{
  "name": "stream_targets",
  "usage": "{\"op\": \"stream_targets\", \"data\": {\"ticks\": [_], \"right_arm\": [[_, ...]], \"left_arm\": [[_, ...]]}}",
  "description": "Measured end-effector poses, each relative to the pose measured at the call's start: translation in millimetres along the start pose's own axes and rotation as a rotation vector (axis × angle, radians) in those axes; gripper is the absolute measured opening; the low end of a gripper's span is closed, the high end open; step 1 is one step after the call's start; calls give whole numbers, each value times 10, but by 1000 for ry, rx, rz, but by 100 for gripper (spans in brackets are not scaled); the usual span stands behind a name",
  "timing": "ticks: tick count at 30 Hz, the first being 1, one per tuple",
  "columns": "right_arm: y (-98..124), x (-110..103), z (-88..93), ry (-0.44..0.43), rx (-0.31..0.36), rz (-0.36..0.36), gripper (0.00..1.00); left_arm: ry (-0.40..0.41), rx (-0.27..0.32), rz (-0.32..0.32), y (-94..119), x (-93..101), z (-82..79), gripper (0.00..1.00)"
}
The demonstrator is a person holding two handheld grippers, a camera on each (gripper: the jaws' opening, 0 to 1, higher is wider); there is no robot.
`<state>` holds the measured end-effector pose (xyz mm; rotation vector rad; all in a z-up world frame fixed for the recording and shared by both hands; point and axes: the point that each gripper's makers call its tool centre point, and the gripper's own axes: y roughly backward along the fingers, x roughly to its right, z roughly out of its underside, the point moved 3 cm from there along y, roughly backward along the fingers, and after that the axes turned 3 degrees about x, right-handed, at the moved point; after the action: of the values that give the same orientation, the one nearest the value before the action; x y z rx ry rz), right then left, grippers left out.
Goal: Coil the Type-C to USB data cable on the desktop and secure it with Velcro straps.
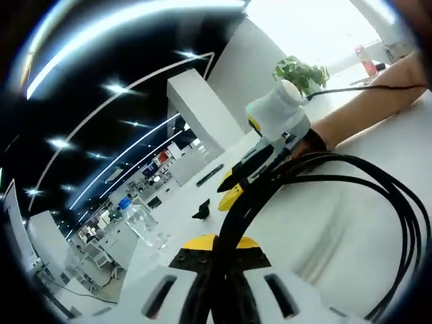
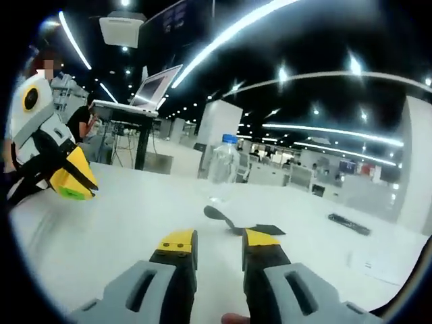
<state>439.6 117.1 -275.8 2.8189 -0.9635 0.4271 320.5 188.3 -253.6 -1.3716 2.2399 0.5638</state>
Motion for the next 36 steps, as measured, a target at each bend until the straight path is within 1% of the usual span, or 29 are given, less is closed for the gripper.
{"op": "stream_targets", "data": {"ticks": [4, 5, 8, 11, 14, 17, 20, 21, 23, 25, 27, 29, 32, 36], "right_arm": [[-139, 5, 16, 69, -18, -10, 25], [-203, 3, 31, 89, -29, -11, 25], [-295, 1, 36, 115, -36, -9, 24], [-349, 11, 22, 137, -31, -2, 21], [-387, -2, -33, 135, 0, -6, 16], [-422, -20, -52, 122, 8, -15, 15], [-438, -40, -51, 128, 5, -26, 7], [-434, -52, -53, 122, 9, -34, 4], [-425, -47, -60, 121, 9, -33, 3], [-408, -26, -52, 83, 6, -23, 2], [-375, -34, -57, 39, 8, -33, 2], [-319, -63, -72, 8, 12, -53, 2], [-239, -124, -79, -39, 7, -82, 1], [-46, -229, -93, -35, 0, -111, 1]], "left_arm": [[19, 0, -13, 15, -20, 5, 4], [20, -2, -14, 15, -19, 10, 4], [20, -4, -13, 16, -14, 14, 4], [19, -2, -15, 21, -17, 6, 4], [22, 1, -18, 28, -31, -5, 4], [23, 1, -23, 26, -41, -4, 4], [21, -4, -22, 21, -37, 14, 4], [22, -7, -21, 23, -35, 22, 4], [21, -7, -17, 23, -35, 26, 4], [15, -4, -16, 29, -43, 24, 4], [-15, -7, -26, 57, -96, 33, 4], [-5, -1, -29, 73, -135, 28, 4], [9, 6, -24, 75, -134, 28, 4], [21, 6, -20, 69, -138, 47, 4]]}}
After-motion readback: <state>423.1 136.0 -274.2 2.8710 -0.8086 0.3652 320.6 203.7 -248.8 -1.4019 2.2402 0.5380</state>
